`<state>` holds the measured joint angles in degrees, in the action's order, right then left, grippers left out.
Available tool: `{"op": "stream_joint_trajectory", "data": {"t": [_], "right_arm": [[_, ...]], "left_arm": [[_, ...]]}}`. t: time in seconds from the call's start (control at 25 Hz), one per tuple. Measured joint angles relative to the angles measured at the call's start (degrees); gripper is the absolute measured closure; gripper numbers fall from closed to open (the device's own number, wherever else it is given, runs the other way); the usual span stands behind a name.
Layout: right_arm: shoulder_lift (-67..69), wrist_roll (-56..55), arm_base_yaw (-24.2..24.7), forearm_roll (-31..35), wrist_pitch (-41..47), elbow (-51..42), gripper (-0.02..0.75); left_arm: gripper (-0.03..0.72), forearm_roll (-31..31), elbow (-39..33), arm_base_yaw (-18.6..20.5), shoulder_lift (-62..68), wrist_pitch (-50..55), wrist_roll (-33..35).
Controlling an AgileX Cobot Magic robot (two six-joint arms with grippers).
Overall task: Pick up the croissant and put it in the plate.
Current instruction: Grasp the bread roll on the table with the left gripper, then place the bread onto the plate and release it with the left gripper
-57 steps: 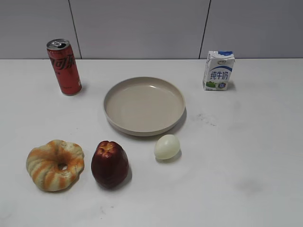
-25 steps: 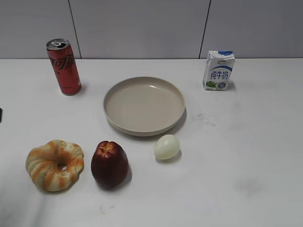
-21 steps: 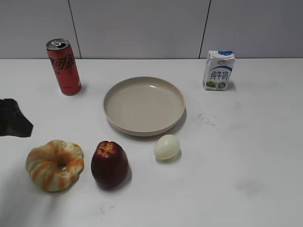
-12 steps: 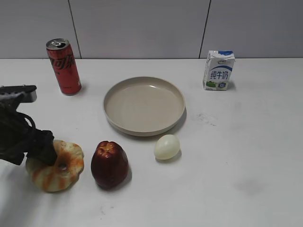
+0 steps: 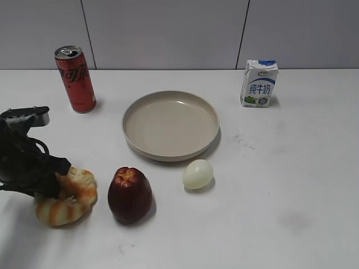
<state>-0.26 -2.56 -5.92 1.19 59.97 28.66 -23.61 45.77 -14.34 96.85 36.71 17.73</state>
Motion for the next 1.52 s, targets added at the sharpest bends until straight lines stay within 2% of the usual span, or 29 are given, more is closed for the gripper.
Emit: {"op": "stream_joint_trajectory", "data": {"t": [0.24, 0.44, 0.6, 0.88, 1.12, 1.16, 1.28, 1.32, 1.4, 1.52], "right_arm": [[0.0, 0.0, 0.0, 0.0, 0.0, 0.0, 0.145], [0.0, 0.0, 0.0, 0.0, 0.0, 0.0, 0.145], [0.0, 0.0, 0.0, 0.0, 0.0, 0.0, 0.145], [0.0, 0.0, 0.0, 0.0, 0.0, 0.0, 0.145], [0.0, 0.0, 0.0, 0.0, 0.0, 0.0, 0.145], [0.0, 0.0, 0.0, 0.0, 0.0, 0.0, 0.145], [0.0, 0.0, 0.0, 0.0, 0.0, 0.0, 0.145], [0.0, 0.0, 0.0, 0.0, 0.0, 0.0, 0.145], [0.0, 0.0, 0.0, 0.0, 0.0, 0.0, 0.145], [0.0, 0.0, 0.0, 0.0, 0.0, 0.0, 0.145]], "left_arm": [[0.537, -0.6, 12.8, 0.0, -6.0, 3.8, 0.0], [0.537, -4.3, 24.9, -0.3, -4.0, 2.4, -0.1], [0.537, -5.2, 32.4, -3.4, 2.2, 1.0, -0.1], [0.537, -5.4, 40.4, -11.1, 17.7, -1.9, -0.1], [0.526, -5.1, 41.6, -13.7, 26.7, -5.8, -0.1], [0.475, -5.0, 41.6, -13.7, 27.5, -5.7, -0.1], [0.169, -3.6, 41.7, -13.7, 28.2, -5.5, -0.1], [0.098, -2.8, 41.9, -13.7, 28.1, -5.5, -0.1], [0.045, -1.2, 42.0, -13.7, 27.6, -4.6, -0.1], [0.022, 0.3, 42.0, -13.7, 25.6, -2.0, -0.1]]}}
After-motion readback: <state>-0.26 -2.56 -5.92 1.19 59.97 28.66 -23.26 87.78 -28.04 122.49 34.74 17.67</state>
